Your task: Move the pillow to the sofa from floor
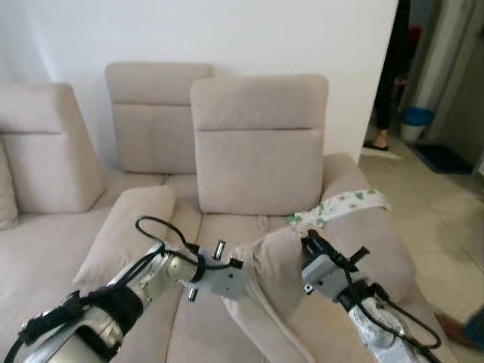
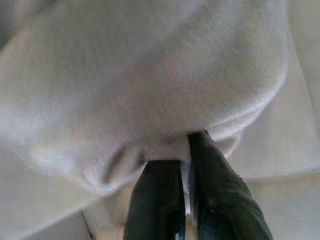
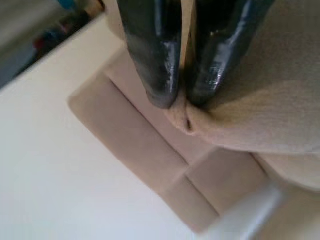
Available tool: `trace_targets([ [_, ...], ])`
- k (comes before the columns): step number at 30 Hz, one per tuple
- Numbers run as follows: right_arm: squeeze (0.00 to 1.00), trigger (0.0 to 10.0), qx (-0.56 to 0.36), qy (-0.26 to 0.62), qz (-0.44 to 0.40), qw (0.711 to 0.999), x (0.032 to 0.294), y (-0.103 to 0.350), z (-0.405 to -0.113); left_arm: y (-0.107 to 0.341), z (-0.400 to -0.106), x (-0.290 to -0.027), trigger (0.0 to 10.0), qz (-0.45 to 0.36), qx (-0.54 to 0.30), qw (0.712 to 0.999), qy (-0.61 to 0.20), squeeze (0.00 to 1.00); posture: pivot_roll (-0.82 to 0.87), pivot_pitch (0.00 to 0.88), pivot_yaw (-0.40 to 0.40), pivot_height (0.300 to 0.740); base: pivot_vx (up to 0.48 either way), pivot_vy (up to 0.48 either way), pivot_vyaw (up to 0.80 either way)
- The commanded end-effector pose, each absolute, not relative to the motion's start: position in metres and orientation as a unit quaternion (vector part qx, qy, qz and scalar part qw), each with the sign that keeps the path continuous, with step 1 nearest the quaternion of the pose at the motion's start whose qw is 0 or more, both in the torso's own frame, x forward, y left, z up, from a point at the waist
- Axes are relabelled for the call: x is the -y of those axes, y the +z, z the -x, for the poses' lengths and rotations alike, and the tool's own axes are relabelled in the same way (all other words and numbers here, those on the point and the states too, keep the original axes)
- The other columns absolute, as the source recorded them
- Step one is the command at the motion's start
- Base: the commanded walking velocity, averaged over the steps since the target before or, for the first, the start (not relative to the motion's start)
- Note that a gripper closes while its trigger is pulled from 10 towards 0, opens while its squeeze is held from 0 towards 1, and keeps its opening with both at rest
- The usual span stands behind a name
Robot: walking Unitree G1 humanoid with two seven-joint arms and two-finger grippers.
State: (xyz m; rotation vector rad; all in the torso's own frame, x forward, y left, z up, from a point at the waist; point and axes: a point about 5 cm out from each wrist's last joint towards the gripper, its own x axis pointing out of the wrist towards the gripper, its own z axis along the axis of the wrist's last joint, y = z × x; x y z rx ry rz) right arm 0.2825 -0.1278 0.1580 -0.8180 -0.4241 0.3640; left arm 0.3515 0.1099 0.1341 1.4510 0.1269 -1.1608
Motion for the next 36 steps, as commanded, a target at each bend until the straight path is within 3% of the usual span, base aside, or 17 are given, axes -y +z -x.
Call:
trace_targets([
  [1, 0.00, 10.0, 0.225, 0.186, 0.396, 0.871, 0.123, 0.164, -0.280, 0.151, -0.351, -0.086, 10.0, -0.620, 0.005, 0.597, -0.509, 0.00, -0.08, 0.000, 0.060, 0.740, 0.304, 0.000, 0.00],
  [19, 0.00, 10.0, 0.223, 0.167, 0.393, 0.876, 0.127, 0.167, -0.283, 0.154, -0.355, -0.084, 10.0, -0.626, 0.012, 0.600, -0.498, 0.00, -0.09, 0.000, 0.062, 0.740, 0.292, 0.000, 0.00],
  [23, 0.00, 10.0, 0.215, 0.120, 0.377, 0.893, 0.140, 0.176, -0.291, 0.165, -0.363, -0.081, 10.0, -0.635, 0.035, 0.616, -0.465, 0.00, -0.09, 0.000, 0.065, 0.740, 0.000, 0.000, 0.00],
  [31, 0.00, 10.0, 0.211, 0.093, 0.376, 0.897, 0.148, 0.180, -0.295, 0.173, -0.368, -0.080, 10.0, -0.639, 0.048, 0.628, -0.442, 0.00, -0.09, 0.000, 0.068, 0.740, 0.000, 0.000, 0.00],
  [36, 0.00, 10.0, 0.171, 0.041, 0.349, 0.920, 0.165, 0.182, -0.304, 0.180, -0.378, -0.080, 10.0, -0.643, 0.049, 0.652, -0.400, 0.00, -0.10, 0.000, 0.073, 0.740, 0.000, 0.000, 0.00],
])
